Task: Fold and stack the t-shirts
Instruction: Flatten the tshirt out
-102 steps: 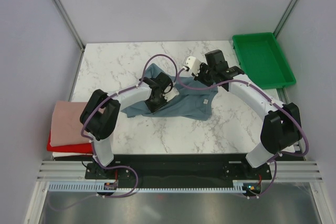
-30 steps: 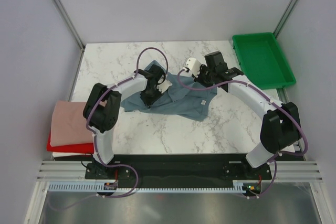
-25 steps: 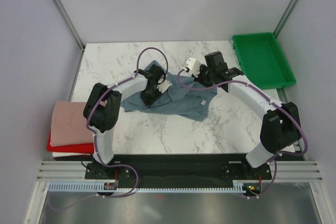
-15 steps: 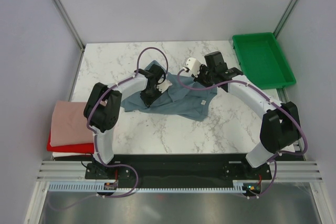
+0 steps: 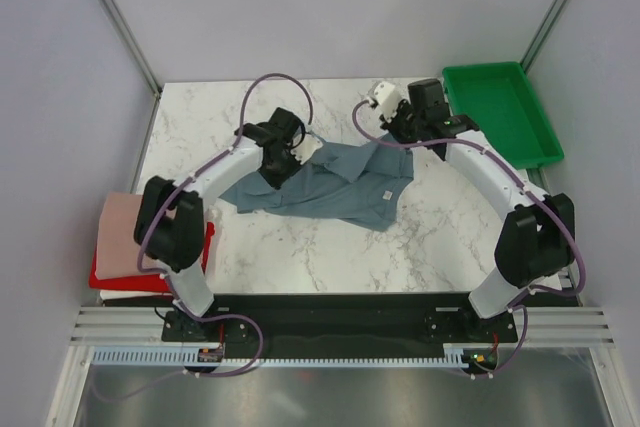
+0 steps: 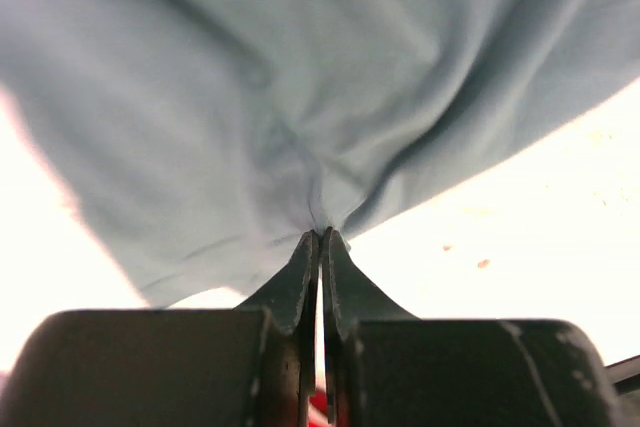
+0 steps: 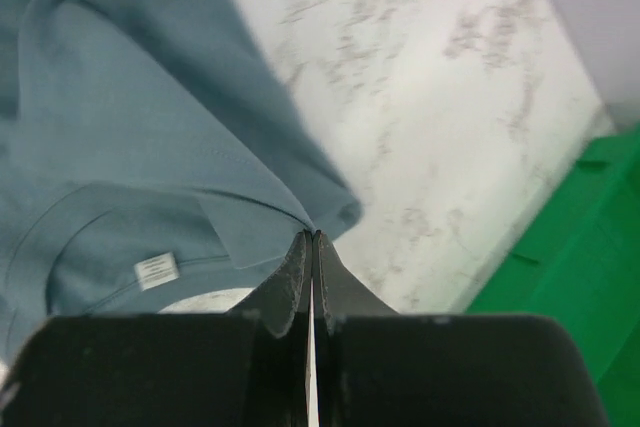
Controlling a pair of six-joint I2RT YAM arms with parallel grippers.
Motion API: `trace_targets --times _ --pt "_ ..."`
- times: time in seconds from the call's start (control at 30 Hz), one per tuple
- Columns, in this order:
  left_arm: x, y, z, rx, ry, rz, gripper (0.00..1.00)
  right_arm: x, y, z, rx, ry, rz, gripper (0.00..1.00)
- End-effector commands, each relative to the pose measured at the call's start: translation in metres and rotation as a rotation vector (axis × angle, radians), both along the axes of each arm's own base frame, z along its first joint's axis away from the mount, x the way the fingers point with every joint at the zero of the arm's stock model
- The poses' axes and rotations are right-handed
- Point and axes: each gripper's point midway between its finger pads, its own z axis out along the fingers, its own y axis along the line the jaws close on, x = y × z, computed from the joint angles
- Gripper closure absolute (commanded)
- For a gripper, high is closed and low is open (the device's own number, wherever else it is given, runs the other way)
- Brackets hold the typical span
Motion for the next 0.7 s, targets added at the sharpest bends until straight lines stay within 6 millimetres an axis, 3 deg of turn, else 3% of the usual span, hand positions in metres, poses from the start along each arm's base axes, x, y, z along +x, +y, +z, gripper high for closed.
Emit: trace_targets --times 0.0,0.07,0.1,0.17,0.2,0.27,0.33,0.37,0.5,0.63,0.67 --pt "0.018 0.016 0.086 -0.073 -0.228 -0.025 0.98 0.043 -0.023 0.079 0.165 -0.157 -0.178 1.00" --pt "0.025 0.030 0.111 -0.089 -0.292 0.002 0.98 0.059 -0.048 0.111 0.201 -0.209 -0.251 1.00" --pt "0.030 0.035 0.134 -0.114 -0.351 0.016 0.98 0.064 -0.063 0.123 0.221 -0.222 -0.297 1.00" --pt "0.038 0.053 0.162 -0.137 -0.415 0.053 0.98 0.067 -0.076 0.141 0.236 -0.228 -0.327 1.00" --pt "0.043 0.058 0.180 -0.148 -0.462 0.059 0.98 0.070 -0.083 0.170 0.259 -0.280 -0.338 1.00" --pt "0.045 0.071 0.209 -0.145 -0.542 0.054 0.98 0.067 -0.094 0.204 0.279 -0.335 -0.355 1.00" --pt "0.047 0.077 0.243 -0.155 -0.629 0.053 0.98 0.063 -0.100 0.225 0.295 -0.373 -0.368 1.00" --pt "0.048 0.080 0.255 -0.147 -0.660 0.053 0.98 0.054 -0.102 0.247 0.310 -0.418 -0.366 1.00" --pt "0.043 0.086 0.315 -0.170 -0.807 0.060 0.98 0.027 -0.110 0.297 0.334 -0.529 -0.372 1.00" --pt "0.027 0.090 0.351 -0.206 -0.894 0.071 0.98 -0.006 -0.123 0.347 0.370 -0.631 -0.397 1.00" --pt "0.017 0.092 0.362 -0.216 -0.924 0.071 0.98 -0.021 -0.127 0.369 0.395 -0.682 -0.407 1.00"
